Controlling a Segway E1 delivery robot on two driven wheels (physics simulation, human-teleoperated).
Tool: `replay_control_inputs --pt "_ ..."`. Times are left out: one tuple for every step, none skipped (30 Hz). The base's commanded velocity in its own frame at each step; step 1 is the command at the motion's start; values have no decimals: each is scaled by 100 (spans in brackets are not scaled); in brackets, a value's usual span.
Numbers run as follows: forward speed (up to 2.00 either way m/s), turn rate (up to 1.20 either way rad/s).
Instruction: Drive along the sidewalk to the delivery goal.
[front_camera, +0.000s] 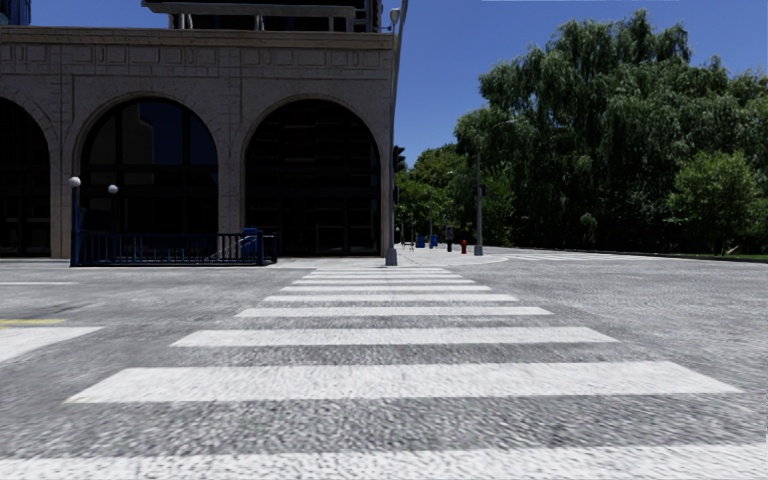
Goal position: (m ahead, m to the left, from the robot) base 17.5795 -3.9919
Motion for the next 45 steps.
replay_control_inputs --pt "200 0" --pt "200 0" --pt "200 0" --pt "200 0" --pt "200 0" --pt "200 0" --pt "200 0" --pt "200 0" --pt "200 0" --pt "200 0" --pt "200 0" --pt "200 6" --pt "200 21" --pt "200 21" --pt "200 25" --pt "200 26" --pt "200 26" --pt "200 26" --pt "200 26" --pt "200 26" --pt "200 26" --pt "200 26" --pt "200 8" --pt "200 8" --pt "200 0" --pt "200 0" --pt "200 0" --pt "200 0" --pt "200 0" --pt "200 0" --pt "200 0" --pt "200 0" --pt "200 0" --pt "200 0" --pt "200 0" --pt "200 0" --pt "200 0" --pt "200 0" --pt "200 0" --pt "200 0" --pt "200 0" --pt "200 0" --pt "200 0" --pt "200 0" --pt "200 0"
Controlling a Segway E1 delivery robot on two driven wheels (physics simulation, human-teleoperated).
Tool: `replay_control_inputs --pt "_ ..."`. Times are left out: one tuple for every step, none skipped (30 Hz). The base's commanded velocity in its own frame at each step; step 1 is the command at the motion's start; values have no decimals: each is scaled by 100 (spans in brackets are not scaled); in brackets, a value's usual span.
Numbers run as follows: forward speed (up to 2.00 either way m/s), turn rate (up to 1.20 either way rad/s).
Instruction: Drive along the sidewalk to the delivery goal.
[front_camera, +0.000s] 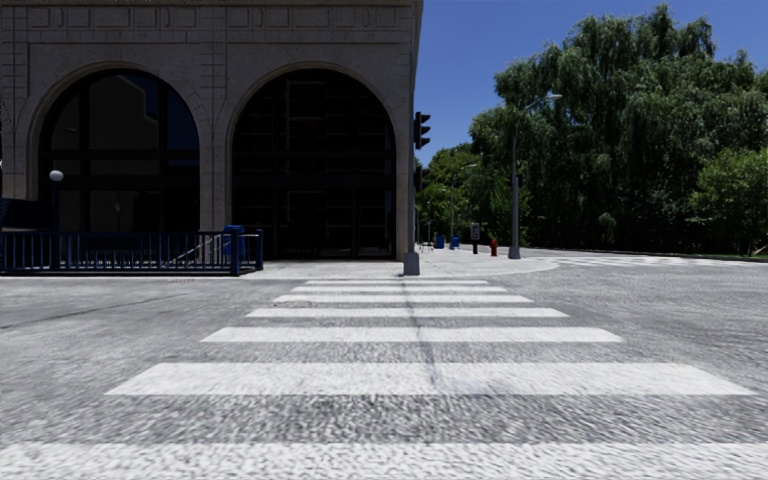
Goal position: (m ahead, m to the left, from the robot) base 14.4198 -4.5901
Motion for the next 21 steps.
replay_control_inputs --pt "200 0" --pt "200 0" --pt "200 0" --pt "200 0" --pt "200 0" --pt "200 0" --pt "200 0" --pt "200 0" --pt "200 6" --pt "200 6" --pt "200 17" --pt "200 24" --pt "200 24" --pt "200 25" --pt "200 26" --pt "200 26" --pt "200 26" --pt "200 26" --pt "200 26" --pt "200 26" --pt "200 26"
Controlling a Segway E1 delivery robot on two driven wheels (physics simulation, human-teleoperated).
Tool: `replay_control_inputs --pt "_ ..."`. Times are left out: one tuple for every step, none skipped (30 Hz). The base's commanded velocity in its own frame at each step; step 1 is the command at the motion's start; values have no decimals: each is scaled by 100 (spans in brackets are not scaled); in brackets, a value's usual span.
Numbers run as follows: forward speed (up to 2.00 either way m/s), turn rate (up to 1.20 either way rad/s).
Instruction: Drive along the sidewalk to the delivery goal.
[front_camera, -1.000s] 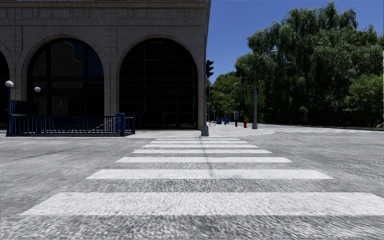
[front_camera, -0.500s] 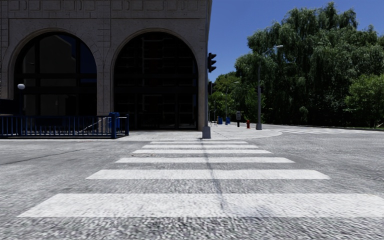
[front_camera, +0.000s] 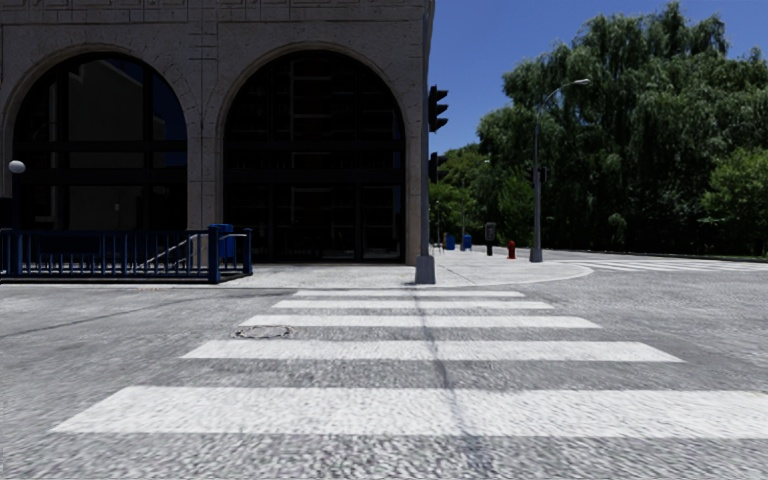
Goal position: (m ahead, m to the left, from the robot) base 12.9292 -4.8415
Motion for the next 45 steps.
replay_control_inputs --pt "200 26" --pt "200 23" --pt "200 23" --pt "200 17" --pt "200 16" --pt "200 0" --pt "200 0" --pt "200 0" --pt "200 0" --pt "200 0" --pt "200 0" --pt "200 0" --pt "200 0" --pt "200 0" --pt "200 0" --pt "200 0" --pt "200 0" --pt "200 0" --pt "200 0" --pt "200 0" --pt "200 0" --pt "200 0" --pt "200 0" --pt "200 0" --pt "200 0" --pt "200 0" --pt "200 0" --pt "200 0" --pt "200 0" --pt "200 0" --pt "200 0" --pt "200 0" --pt "200 0" --pt "200 0" --pt "200 0" --pt "200 6" --pt "200 6" --pt "200 32" --pt "200 39" --pt "200 41" --pt "200 41" --pt "200 41" --pt "200 37" --pt "200 37" --pt "200 29"
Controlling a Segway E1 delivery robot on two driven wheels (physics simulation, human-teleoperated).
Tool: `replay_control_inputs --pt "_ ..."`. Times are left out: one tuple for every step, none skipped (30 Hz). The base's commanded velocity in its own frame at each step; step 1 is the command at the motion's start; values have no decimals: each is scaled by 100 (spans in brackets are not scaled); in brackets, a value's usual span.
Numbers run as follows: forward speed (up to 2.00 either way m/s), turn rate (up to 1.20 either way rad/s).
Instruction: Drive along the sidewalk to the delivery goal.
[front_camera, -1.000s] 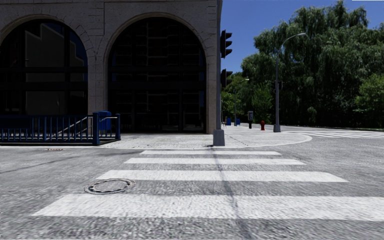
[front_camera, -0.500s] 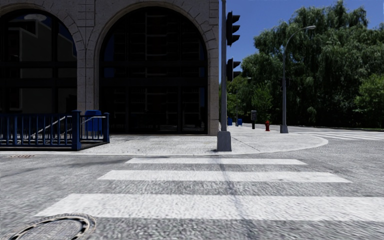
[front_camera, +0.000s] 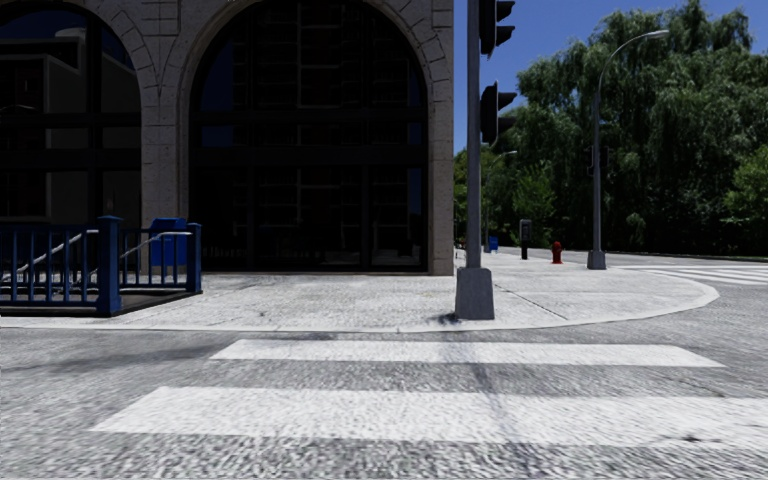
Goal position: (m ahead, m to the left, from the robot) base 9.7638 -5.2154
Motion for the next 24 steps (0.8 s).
replay_control_inputs --pt "200 13" --pt "200 0" --pt "200 0" --pt "200 0" --pt "200 0" --pt "200 0" --pt "200 0" --pt "199 0" --pt "199 0" --pt "191 0" --pt "182 0" --pt "179 0" --pt "179 0" --pt "179 0" --pt "179 0" --pt "179 0" --pt "178 0" --pt "178 0" --pt "178 0" --pt "178 0" --pt "178 0" --pt "177 0" --pt "177 0" --pt "175 0"
